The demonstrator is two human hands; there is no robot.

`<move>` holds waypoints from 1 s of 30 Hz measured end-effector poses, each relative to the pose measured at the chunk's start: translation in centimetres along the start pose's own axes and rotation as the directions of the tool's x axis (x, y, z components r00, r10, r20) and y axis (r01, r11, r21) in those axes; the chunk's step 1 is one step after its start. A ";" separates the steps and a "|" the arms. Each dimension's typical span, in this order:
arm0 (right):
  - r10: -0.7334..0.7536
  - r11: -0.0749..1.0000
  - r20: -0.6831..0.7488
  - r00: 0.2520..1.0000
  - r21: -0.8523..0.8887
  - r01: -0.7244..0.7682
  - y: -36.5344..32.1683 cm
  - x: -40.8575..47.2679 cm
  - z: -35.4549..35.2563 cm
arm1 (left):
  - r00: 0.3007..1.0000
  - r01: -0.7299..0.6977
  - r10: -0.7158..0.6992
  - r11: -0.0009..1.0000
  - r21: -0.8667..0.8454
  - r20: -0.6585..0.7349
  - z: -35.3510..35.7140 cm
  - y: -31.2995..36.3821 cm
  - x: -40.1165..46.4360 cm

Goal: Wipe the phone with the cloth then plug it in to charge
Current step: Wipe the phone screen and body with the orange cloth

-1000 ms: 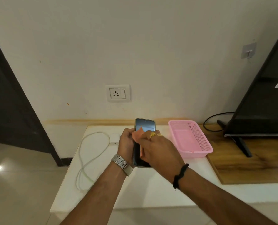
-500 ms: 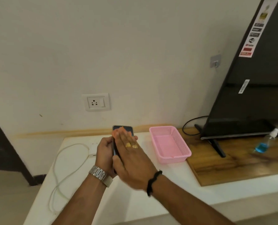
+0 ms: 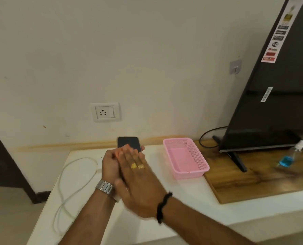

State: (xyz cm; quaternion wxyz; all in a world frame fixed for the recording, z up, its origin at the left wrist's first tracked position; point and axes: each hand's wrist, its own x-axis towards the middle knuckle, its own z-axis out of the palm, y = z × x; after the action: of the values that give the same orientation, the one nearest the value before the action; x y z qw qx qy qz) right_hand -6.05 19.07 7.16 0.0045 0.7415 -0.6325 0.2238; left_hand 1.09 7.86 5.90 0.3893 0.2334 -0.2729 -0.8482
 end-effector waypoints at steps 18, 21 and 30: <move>0.069 0.996 0.043 0.997 -0.067 -0.066 2.9 3.0 -3.9 | 0.999 0.036 -0.036 0.998 0.043 0.001 0.5 -1.5 0.9; 0.009 1.000 0.026 1.000 0.017 -0.010 1.4 0.9 -2.0 | 1.000 0.014 -0.014 1.000 0.009 0.007 0.8 -0.7 0.7; 0.029 1.000 0.042 0.999 -0.003 -0.028 2.3 1.9 -2.8 | 1.000 -0.004 0.004 1.000 0.019 -0.022 0.6 -0.6 0.7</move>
State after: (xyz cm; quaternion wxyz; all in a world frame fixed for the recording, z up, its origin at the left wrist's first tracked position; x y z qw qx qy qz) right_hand -8.95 17.65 9.71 -0.0110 0.7370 -0.6433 0.2073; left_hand -0.02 7.85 5.85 0.3918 0.2459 -0.2772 -0.8421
